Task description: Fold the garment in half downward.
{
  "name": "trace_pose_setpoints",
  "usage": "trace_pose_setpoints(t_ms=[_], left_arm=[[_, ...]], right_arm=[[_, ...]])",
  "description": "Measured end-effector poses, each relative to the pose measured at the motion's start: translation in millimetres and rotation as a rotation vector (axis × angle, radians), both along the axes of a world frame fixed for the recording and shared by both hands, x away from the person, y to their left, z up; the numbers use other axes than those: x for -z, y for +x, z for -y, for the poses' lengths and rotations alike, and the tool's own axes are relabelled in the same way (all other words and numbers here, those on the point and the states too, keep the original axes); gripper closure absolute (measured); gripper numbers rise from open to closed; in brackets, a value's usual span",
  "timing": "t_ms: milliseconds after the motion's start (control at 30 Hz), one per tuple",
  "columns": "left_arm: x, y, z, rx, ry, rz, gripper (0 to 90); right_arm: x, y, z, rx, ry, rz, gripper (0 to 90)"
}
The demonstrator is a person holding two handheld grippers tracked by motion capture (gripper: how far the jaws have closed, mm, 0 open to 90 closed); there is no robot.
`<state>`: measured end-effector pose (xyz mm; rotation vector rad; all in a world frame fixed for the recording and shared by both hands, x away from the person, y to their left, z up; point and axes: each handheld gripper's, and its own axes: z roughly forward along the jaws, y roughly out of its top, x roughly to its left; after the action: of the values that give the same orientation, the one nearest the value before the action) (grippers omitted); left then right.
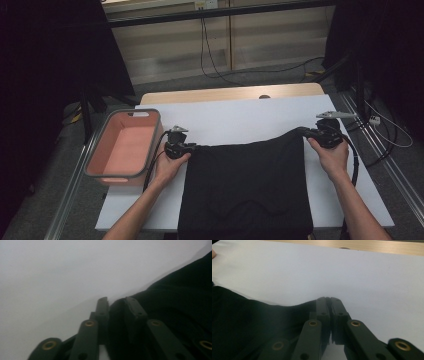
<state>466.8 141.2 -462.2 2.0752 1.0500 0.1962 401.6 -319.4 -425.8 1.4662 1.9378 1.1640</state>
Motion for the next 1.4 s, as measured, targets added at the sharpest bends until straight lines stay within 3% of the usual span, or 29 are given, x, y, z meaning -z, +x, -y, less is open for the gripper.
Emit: trace_pose_setpoints(t_ms=[67, 167, 367, 633, 733, 833, 1133, 1400], left_arm=[[-2.8, -1.5, 1.1, 0.012, 0.024, -0.005, 84.5], [-3.7, -1.5, -0.4, -0.003, -0.001, -0.020, 85.3], [-16.7, -2.1, -10.7, -0.038, -0.024, 0.025, 85.7], [-32.4, -4.8, -20.7, -0.080, -0.099, 0.073, 86.0], [-38.0, -5.3, -22.6, -0.086, -0.074, 0.099, 86.0], [-44.7, -6.1, -25.9, -0.092, -0.103, 0.102, 86.1], [-68.9, 0.0, -38.4, -0.122, -0.160, 0.150, 86.3], [-78.4, 10.9, -35.9, -0.134, -0.132, 0.184, 86.3]], right_arm=[[0.6, 0.3, 0.4, -0.001, 0.000, -0.002, 86.6], [-0.1, -0.2, 1.0, 0.002, 0.004, -0.003, 86.6], [0.4, -0.1, 2.0, 0.003, 0.005, 0.000, 86.6], [-0.4, -0.5, 1.8, 0.007, 0.010, 0.011, 86.6], [-1.0, -0.5, 1.9, 0.009, 0.020, 0.015, 86.6], [-2.4, -0.7, 1.2, 0.011, 0.020, 0.023, 86.6], [-22.6, 6.6, -4.1, -0.003, 0.033, 0.065, 86.6], [-32.3, 20.1, -6.3, 0.013, 0.038, 0.084, 86.6]])
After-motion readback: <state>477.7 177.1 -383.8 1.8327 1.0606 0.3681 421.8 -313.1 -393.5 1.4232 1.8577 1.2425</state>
